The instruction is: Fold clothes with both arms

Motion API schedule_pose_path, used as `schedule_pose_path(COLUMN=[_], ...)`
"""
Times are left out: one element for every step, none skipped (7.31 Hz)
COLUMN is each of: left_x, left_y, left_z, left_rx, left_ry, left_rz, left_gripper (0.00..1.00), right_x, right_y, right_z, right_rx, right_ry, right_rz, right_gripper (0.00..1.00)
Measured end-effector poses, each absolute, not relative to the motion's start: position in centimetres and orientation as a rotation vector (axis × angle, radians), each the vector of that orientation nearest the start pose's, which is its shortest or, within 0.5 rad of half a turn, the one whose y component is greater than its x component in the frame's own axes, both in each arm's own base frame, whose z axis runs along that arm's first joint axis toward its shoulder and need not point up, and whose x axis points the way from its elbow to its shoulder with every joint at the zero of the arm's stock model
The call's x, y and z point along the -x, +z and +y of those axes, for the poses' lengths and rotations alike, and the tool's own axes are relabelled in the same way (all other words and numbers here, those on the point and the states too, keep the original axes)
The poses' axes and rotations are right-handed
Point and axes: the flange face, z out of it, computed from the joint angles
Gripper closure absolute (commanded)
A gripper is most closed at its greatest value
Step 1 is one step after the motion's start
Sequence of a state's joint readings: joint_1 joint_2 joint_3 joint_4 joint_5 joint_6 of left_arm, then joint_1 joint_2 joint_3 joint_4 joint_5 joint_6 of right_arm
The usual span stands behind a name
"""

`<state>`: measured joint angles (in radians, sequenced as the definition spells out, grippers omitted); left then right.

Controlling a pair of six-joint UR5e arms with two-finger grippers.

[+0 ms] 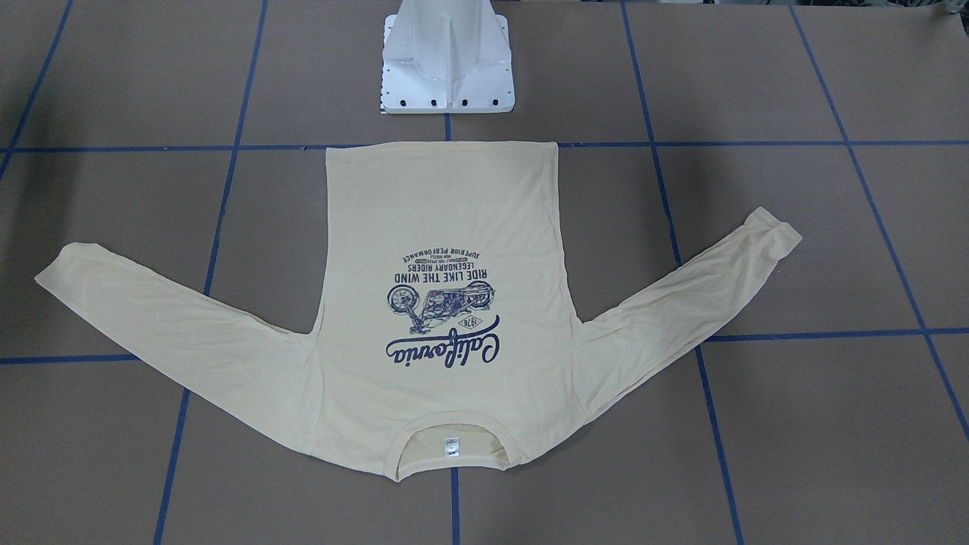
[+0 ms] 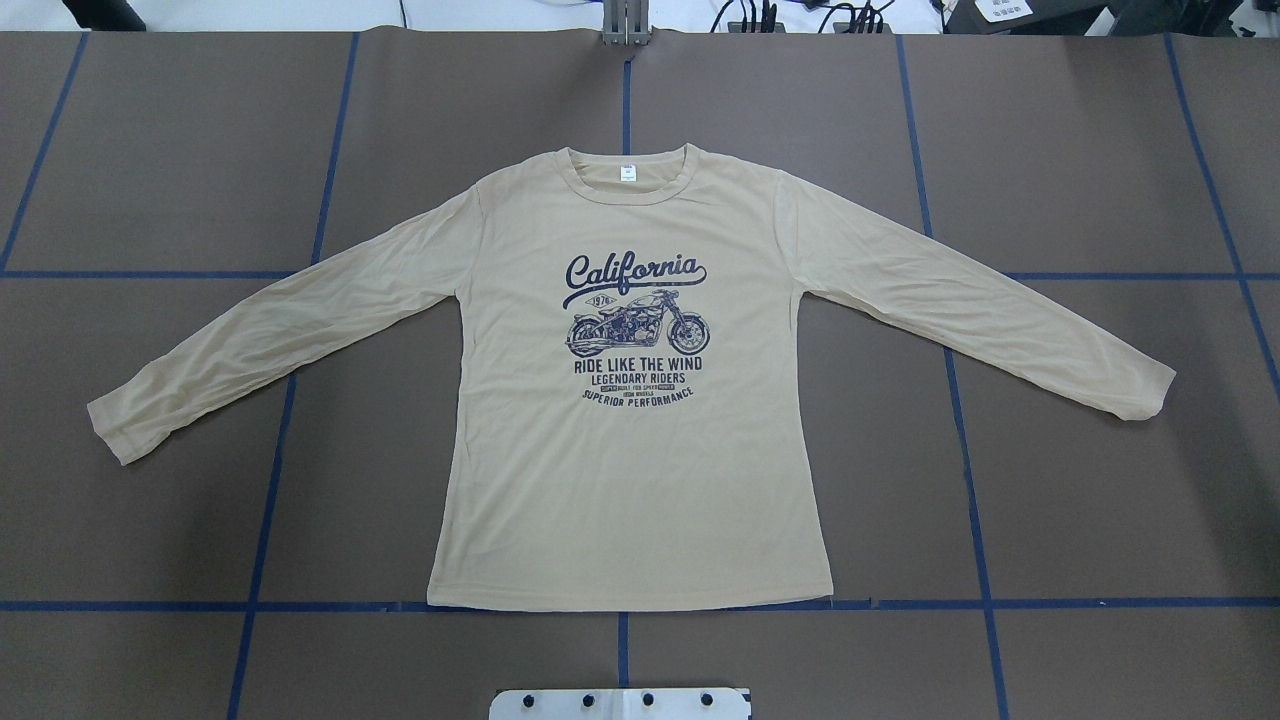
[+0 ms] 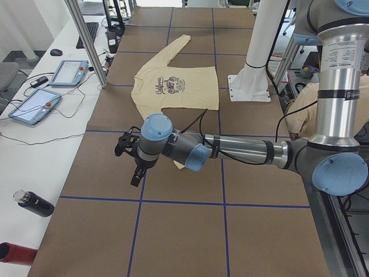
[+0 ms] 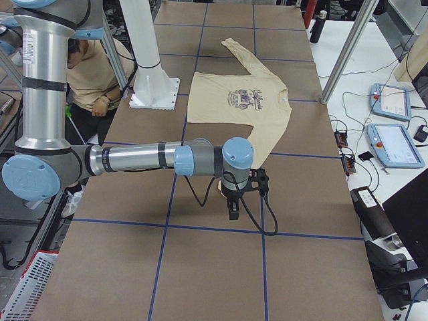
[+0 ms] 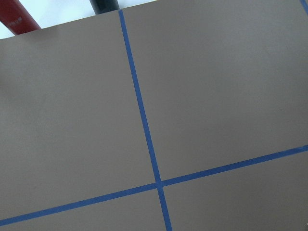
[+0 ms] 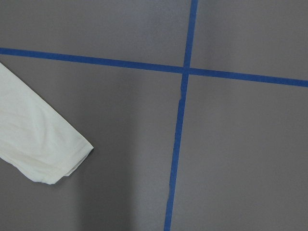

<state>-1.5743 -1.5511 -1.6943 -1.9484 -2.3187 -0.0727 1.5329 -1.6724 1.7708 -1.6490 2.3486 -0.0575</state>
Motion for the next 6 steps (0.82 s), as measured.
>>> schedule_pose_path(left_x=[6.8, 6.8, 6.7, 6.7, 6.6, 6.5], left_y=[56.2, 56.0, 55.9, 56.1, 56.4, 56.5], left_z=[-49.8, -48.9, -48.1, -47.4, -46.7, -46.3], left_rx=[-0.44, -0.444, -0.446, -0.443, -0.442, -0.445], left_ry=[0.112, 0.114, 0.116, 0.117, 0.117, 0.119], left_rz=[0.746, 0.744, 0.747, 0.75, 0.752, 0.753], left_gripper=[0.0, 0.0, 0.0, 0.0, 0.0, 0.0], right_x=[-4.6, -4.6, -4.5, -4.4, -4.1, -3.5], right_y=[62.2, 62.7, 62.9, 63.0, 63.2, 64.2], right_z=[-45.0, -45.0, -45.0, -45.0, -44.9, -44.9], right_rx=[-0.014, -0.004, -0.001, -0.009, -0.022, -0.028], right_ry=[-0.094, -0.091, -0.091, -0.097, -0.106, -0.114], right_rz=[-0.779, -0.779, -0.78, -0.783, -0.8, -0.848], right_gripper=[0.0, 0.0, 0.0, 0.0, 0.0, 0.0])
